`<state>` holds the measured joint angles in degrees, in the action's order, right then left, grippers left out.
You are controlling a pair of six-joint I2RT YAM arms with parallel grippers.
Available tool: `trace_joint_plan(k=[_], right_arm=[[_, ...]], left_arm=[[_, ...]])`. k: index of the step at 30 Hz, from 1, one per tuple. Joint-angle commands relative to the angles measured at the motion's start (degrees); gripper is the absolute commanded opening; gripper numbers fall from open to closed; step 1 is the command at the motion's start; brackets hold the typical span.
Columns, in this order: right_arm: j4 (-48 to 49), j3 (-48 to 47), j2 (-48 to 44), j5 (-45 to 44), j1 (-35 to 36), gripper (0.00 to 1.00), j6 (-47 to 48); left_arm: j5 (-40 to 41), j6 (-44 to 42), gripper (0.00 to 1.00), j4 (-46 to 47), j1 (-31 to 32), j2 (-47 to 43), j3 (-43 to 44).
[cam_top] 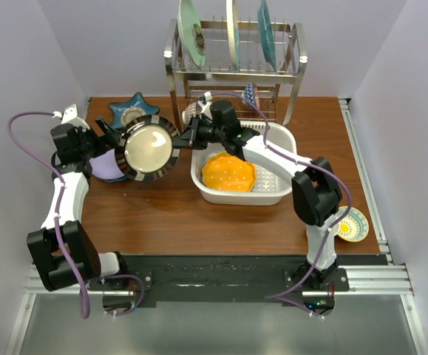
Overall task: Place the plates into the plastic bin on the countertop
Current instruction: Place the plate in the plastic bin.
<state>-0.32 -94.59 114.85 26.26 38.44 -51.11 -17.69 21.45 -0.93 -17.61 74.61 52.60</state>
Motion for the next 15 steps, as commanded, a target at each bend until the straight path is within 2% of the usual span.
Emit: trace_joint_plan(k=[1,15], right_arm=[[9.1,0.5,-8.4,3.2,-1.4,0.0,-1.1],[8.8,7.0,-13.7,3.2,-4.8,0.0,-0.7]], left_arm=[[-0.2,-0.1,1.0,2.4,-0.5,-1.7,-0.4],[-0.4,-0.1,1.0,2.2,-0.6,-1.6,-0.4]])
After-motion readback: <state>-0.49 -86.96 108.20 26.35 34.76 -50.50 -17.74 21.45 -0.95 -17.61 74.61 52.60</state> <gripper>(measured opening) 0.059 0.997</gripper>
